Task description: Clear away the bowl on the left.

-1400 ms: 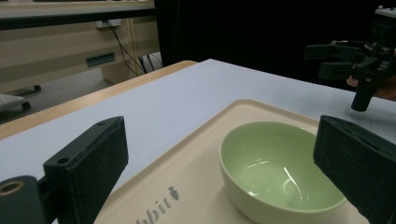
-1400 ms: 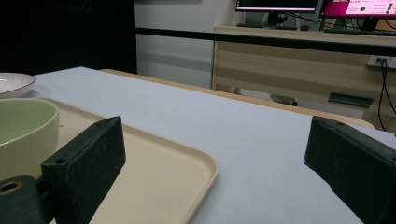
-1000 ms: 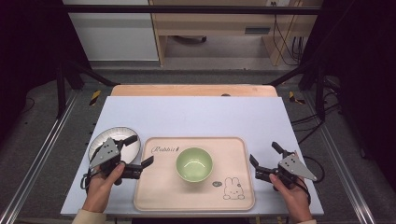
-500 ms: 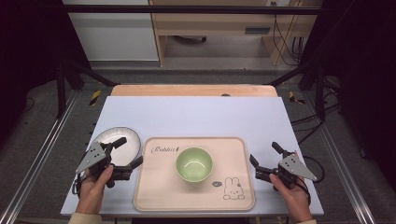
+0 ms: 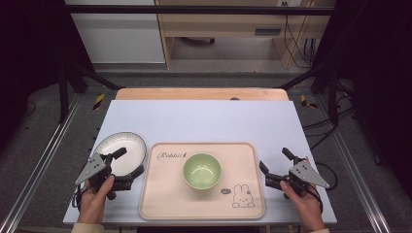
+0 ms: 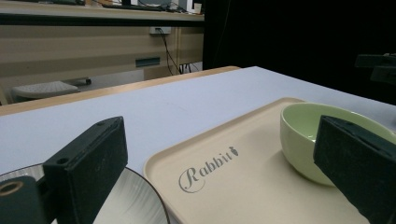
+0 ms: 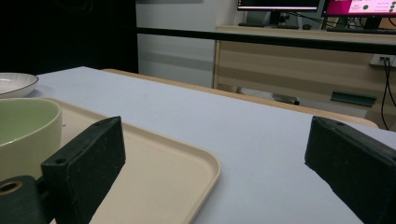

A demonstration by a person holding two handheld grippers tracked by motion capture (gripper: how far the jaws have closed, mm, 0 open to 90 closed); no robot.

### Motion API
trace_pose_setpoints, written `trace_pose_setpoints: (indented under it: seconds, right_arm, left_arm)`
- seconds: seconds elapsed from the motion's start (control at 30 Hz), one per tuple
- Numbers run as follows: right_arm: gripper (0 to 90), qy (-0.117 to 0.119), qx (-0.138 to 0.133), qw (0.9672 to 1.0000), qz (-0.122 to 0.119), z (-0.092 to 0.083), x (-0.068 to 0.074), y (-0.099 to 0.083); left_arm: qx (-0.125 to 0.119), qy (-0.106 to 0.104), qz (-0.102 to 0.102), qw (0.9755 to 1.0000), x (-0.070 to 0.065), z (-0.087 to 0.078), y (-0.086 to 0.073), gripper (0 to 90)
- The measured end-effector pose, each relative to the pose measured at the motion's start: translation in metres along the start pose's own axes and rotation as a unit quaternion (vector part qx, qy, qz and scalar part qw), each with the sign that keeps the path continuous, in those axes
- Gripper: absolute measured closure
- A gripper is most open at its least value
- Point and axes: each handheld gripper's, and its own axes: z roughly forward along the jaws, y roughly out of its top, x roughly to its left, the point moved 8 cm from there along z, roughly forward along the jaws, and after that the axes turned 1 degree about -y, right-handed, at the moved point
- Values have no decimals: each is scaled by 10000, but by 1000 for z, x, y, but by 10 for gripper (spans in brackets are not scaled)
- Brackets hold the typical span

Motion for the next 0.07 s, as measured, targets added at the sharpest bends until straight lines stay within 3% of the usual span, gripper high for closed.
trace_pose_setpoints:
  seconds: [0.03,0.07]
  right_arm:
    - [52,-1,-14,10000,7,0,0,0]
    - [52,-1,-14,10000,7,0,0,0]
  left_arm:
    - [31,79,-165,9998,-1,2,1,31]
    - [31,79,-165,9998,-1,2,1,31]
